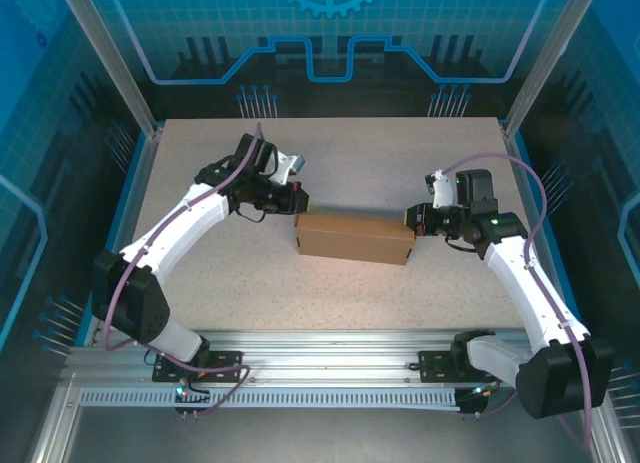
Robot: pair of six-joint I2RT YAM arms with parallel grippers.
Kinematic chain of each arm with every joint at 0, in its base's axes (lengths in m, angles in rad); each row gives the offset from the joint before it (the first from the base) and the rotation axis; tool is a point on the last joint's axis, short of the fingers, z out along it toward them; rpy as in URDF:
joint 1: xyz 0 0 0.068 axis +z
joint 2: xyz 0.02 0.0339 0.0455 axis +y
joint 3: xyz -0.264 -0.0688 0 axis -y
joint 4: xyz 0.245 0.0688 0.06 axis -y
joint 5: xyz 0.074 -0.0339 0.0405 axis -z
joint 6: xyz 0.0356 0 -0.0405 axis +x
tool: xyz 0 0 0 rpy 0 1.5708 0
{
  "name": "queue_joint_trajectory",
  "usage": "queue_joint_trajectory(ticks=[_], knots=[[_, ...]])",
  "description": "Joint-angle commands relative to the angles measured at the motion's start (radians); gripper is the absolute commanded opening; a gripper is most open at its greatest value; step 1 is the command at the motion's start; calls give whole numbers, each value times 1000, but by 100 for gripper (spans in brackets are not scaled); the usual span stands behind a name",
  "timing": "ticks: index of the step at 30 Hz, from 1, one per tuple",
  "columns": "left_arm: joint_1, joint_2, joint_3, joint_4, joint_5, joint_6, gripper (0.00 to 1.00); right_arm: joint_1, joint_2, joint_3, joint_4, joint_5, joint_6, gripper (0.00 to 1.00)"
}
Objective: Fold the paper box
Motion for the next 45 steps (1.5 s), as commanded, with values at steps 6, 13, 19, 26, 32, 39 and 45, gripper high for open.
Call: queue_joint_trajectory(ticks=[6,13,19,26,32,39,45], knots=[[-17,-54,-114,47,-2,-33,1,-3,-17,-57,27,-8,10,0],[-18,-68,-188,104,-27,-36,1,-3,-29,-134,72,15,23,0],[-18,-92,-267,171,-45,-39,0,-8,-46,-198,108,27,46,0],[-15,-123,-379,270,-73,-71,0,-11,-47,-262,139,40,72,0],[-17,-144,-422,307,-79,-82,0,-11,-66,-270,125,62,69,0],[-16,-187,-327,341,-38,-138,19,-3,-97,-164,141,-18,45,7],[-16,-212,-239,341,2,-162,32,140,-62,41,-26,152,-103,32]])
